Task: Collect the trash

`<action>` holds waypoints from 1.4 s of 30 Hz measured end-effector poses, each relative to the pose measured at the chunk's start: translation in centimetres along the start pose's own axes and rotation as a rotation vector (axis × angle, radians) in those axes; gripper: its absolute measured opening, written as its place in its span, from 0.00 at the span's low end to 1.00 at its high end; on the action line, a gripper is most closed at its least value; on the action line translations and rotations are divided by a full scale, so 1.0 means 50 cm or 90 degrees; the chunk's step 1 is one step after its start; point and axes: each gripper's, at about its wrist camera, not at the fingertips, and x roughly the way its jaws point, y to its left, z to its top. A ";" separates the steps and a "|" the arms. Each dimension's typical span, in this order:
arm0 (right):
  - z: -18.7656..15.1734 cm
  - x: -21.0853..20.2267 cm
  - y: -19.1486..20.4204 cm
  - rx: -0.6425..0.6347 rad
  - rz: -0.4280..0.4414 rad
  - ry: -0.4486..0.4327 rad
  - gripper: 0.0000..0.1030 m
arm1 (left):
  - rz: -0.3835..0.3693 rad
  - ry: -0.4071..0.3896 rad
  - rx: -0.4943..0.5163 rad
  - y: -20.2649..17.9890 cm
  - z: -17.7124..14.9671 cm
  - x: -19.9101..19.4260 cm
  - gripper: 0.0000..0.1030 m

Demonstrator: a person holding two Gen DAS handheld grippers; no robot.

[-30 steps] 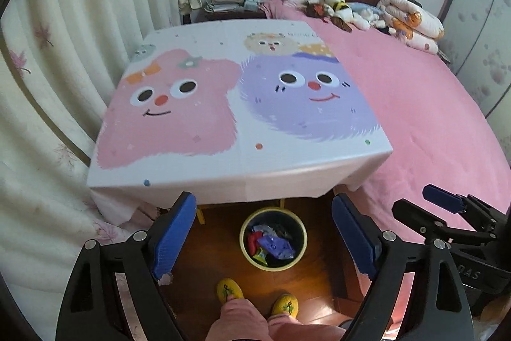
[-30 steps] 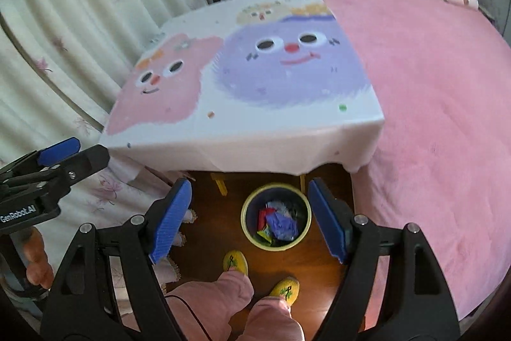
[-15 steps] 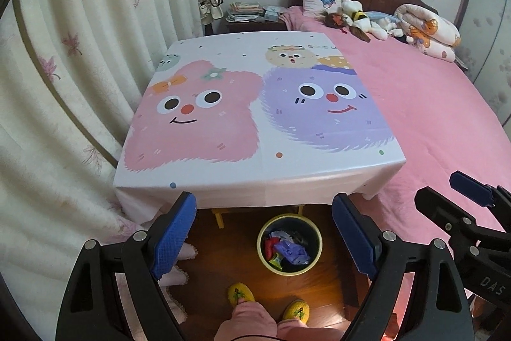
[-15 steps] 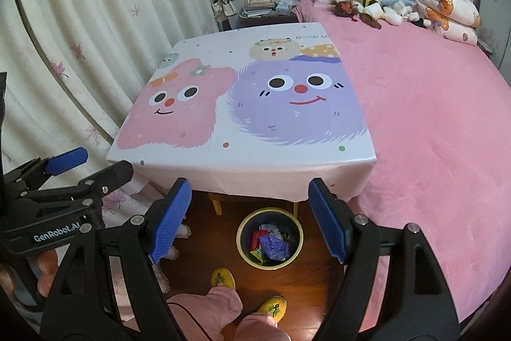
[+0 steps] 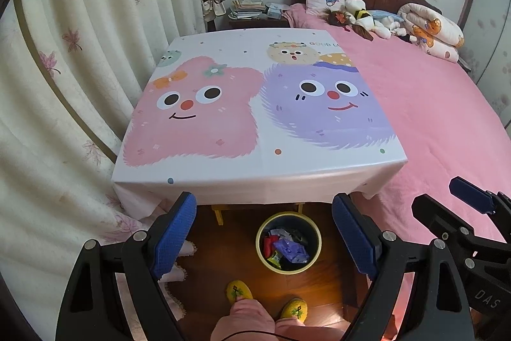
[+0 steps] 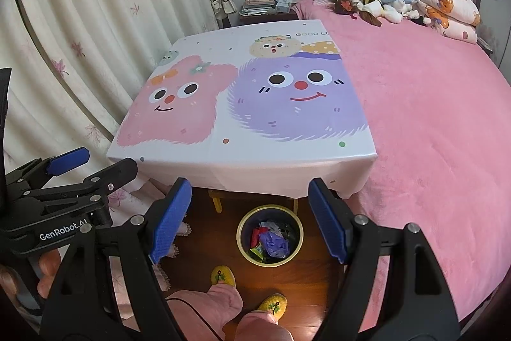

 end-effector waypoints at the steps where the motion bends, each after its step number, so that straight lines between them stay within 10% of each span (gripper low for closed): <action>1: 0.000 0.000 0.001 0.000 -0.001 0.000 0.71 | -0.001 0.002 0.000 -0.002 -0.001 0.002 0.85; 42: 0.014 0.062 -0.063 -0.009 -0.005 0.021 0.72 | -0.003 0.017 0.017 -0.029 0.023 0.073 0.85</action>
